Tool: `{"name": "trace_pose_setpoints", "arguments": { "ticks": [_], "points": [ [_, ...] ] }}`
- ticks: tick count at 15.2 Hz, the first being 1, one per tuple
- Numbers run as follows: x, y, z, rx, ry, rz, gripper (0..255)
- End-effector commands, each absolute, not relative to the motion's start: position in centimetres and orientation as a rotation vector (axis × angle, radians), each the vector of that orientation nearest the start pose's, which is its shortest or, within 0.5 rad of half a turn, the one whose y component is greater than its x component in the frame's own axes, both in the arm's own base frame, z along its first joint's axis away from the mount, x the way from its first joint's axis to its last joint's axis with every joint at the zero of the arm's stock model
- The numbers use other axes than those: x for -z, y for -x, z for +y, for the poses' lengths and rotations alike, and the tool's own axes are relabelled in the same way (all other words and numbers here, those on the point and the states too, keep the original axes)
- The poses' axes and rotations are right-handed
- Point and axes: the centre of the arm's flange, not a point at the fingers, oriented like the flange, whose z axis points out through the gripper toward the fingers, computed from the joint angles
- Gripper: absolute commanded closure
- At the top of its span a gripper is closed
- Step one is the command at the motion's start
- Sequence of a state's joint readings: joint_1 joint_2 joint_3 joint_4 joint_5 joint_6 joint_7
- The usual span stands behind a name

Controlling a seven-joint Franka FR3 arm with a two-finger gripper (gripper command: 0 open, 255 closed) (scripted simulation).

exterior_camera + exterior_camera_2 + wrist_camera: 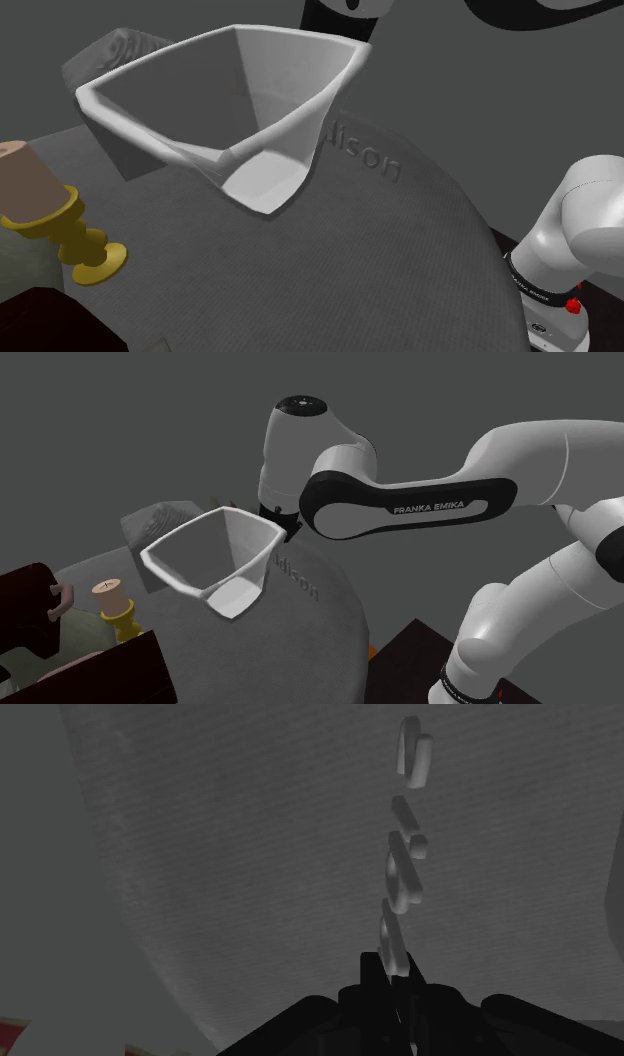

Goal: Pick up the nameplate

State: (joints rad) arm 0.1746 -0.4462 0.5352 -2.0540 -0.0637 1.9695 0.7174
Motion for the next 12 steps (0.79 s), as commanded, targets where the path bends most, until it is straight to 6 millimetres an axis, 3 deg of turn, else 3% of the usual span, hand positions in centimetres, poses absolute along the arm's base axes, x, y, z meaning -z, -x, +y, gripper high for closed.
{"name": "trace_pose_setpoints", "arguments": {
  "ticks": [1, 3, 12],
  "points": [
    [-62.1, -32.6, 33.4, 0.649, 3.098, 0.001, 255],
    [-62.1, -32.5, 33.4, 0.649, 3.098, 0.001, 255],
    [-66.9, -32.5, 33.4, 0.649, 3.098, 0.001, 255]
  ]
}}
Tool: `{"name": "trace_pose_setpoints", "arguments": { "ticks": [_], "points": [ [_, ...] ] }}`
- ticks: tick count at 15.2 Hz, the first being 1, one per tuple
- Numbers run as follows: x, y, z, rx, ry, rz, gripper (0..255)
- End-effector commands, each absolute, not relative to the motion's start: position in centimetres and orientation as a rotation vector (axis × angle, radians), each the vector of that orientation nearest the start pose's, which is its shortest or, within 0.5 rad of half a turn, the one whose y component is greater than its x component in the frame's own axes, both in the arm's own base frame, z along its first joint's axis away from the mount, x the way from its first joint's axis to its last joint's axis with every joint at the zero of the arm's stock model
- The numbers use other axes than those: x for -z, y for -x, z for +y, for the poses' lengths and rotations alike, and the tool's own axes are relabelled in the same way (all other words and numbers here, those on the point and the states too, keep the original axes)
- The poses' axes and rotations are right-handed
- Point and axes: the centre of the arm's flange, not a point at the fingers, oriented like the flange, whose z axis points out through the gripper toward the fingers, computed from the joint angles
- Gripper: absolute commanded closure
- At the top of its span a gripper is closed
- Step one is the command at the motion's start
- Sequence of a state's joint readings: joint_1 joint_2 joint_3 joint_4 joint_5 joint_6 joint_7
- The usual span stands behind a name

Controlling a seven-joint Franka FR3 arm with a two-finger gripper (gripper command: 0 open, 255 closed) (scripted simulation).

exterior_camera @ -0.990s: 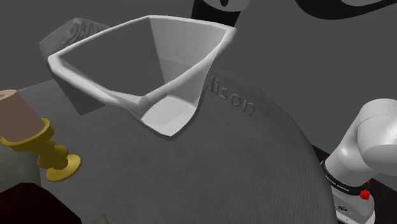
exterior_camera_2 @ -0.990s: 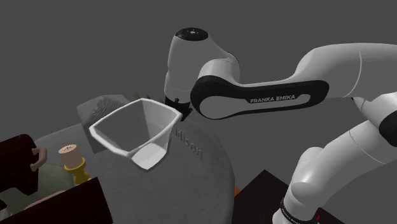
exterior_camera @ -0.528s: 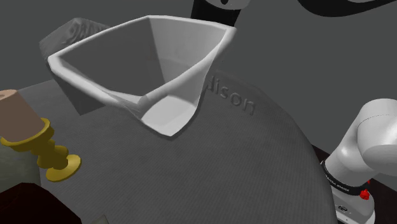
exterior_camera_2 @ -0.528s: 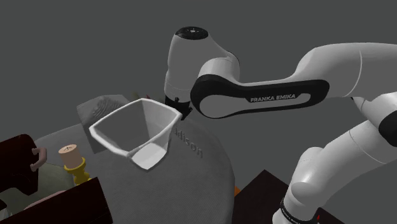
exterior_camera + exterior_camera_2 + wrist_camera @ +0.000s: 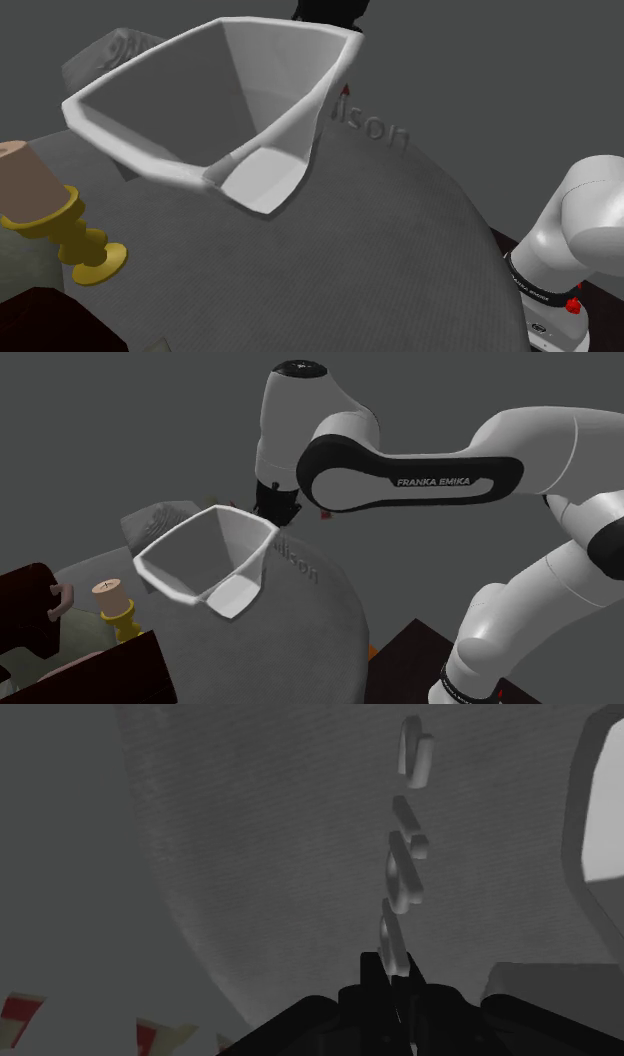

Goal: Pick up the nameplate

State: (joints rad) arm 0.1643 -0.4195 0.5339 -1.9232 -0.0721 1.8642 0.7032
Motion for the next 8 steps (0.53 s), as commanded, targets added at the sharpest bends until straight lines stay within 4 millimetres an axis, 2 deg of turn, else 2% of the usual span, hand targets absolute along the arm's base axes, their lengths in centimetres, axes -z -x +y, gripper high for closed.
{"name": "trace_pose_setpoints", "arguments": {
  "ticks": [1, 6, 8],
  "points": [
    [-67.4, -32.5, 33.4, 0.649, 3.098, 0.001, 255],
    [-70.0, -32.5, 33.4, 0.649, 3.098, 0.001, 255],
    [-70.1, -32.5, 33.4, 0.649, 3.098, 0.001, 255]
  ]
}}
